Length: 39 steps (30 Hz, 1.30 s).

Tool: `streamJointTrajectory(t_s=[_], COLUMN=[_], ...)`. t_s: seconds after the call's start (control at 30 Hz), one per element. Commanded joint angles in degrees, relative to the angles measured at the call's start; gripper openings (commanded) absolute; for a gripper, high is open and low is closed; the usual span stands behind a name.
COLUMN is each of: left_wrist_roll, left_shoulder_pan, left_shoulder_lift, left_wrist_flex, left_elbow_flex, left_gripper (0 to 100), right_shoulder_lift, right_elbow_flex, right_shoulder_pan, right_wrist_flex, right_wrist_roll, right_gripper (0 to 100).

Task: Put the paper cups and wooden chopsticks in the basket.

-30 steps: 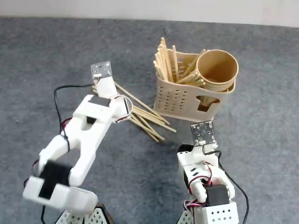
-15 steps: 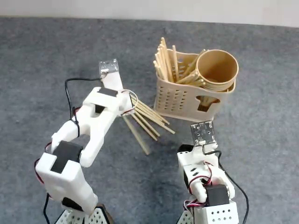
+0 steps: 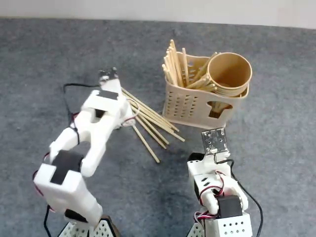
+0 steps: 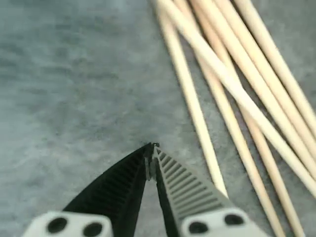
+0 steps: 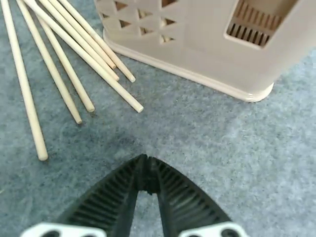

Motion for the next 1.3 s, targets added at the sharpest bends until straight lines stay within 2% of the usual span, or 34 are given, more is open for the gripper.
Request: streamJointTrajectory(t_s=[0.0, 0.1, 0.17, 0.27, 0.4, 0.6, 0.7, 0.83, 1.0, 1.27], left_wrist_roll=[0.26, 0.62, 0.7, 0.7, 0.53, 0.35, 0.35, 0.44, 0.18, 0.18], left_shoulder_pan=[-1.19, 0.31, 1.01, 1.27, 1.36, 1.36, 1.36, 1.27, 0.84, 0.84], left_shoulder_lift=[-7.87, -8.57, -8.57, -8.48, -7.25, 2.68, 8.13, 14.11, 19.12, 18.86], left_wrist_flex=[2.02, 1.93, 1.76, 1.14, -4.4, -7.65, -4.48, 5.45, 12.04, 18.55], left_elbow_flex=[-1.27, -1.19, -1.01, -1.1, 0.48, -3.21, -8.66, -17.01, -24.31, -25.63], left_gripper=[5, 18, 22, 20, 17, 17, 17, 16, 0, 0], right_shoulder_lift=[-0.92, -0.92, -0.92, -0.92, -0.92, -0.92, -0.92, -0.92, -0.92, -0.92], right_elbow_flex=[8.84, 8.84, 8.84, 8.84, 8.84, 8.84, 8.84, 8.84, 8.84, 8.84], right_shoulder_pan=[0.66, 0.66, 0.66, 0.66, 0.66, 0.66, 0.66, 0.66, 0.75, 0.75], right_wrist_flex=[-0.31, -0.31, -0.31, -0.31, -0.31, -0.31, -0.31, -0.31, -0.31, -0.31], right_wrist_roll=[-0.18, -0.18, -0.18, -0.18, -0.18, -0.18, -0.18, -0.18, -0.18, -0.18], right_gripper=[0.5, 0.5, 0.5, 0.5, 0.5, 0.5, 0.5, 0.5, 0.5, 0.5])
